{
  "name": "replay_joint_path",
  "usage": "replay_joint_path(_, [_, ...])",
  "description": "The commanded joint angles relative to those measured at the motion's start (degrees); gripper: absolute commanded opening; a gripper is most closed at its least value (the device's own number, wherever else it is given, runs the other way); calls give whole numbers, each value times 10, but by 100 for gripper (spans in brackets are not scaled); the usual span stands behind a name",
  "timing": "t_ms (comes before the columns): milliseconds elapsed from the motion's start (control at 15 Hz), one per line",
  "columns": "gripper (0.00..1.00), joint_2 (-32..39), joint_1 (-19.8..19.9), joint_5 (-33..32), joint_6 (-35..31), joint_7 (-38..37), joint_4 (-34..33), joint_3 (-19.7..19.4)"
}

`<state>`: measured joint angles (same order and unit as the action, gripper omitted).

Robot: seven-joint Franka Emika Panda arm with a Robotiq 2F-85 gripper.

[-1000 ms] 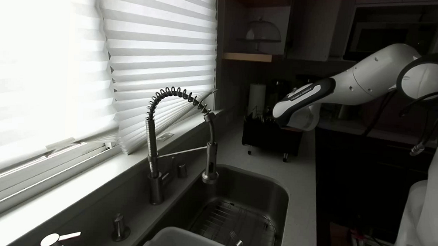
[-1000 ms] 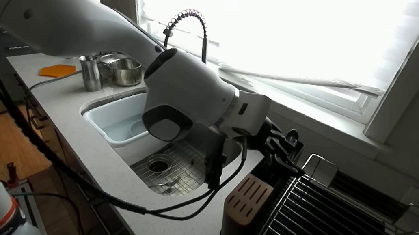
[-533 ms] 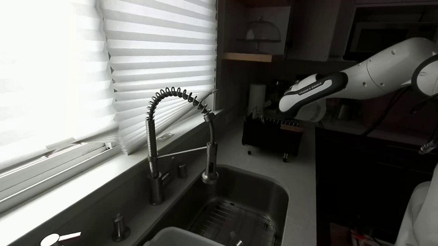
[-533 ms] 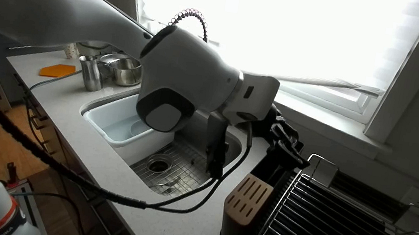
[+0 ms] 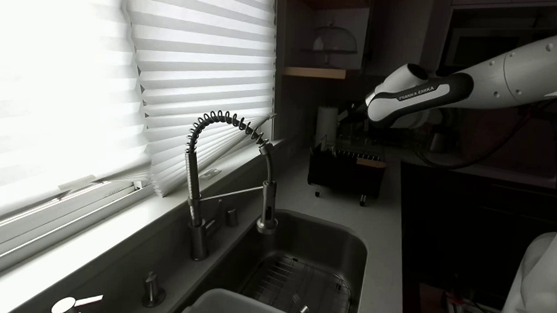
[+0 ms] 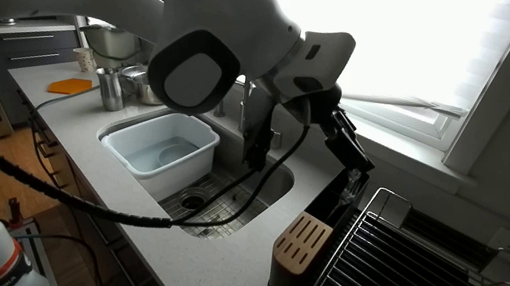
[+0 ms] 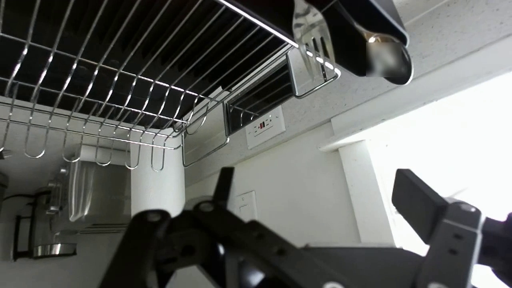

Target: Put the fork in the utensil drying rack

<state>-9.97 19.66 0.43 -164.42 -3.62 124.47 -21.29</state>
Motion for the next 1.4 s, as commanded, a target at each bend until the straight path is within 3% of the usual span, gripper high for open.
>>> replay_joint_path(0, [100,-24,46,-105,87,-117,-25,48])
replay_joint_path(200, [100,-34,65,-171,161,-200,-48,81])
replay_joint_path(400, [100,-42,61,-198,220,-238,-63,96])
replay_joint_path(867, [100,-26,51,-209,342,-261,-104,101])
replay_joint_path(1333, [100,-28,42,-206,328,-263,-94,91])
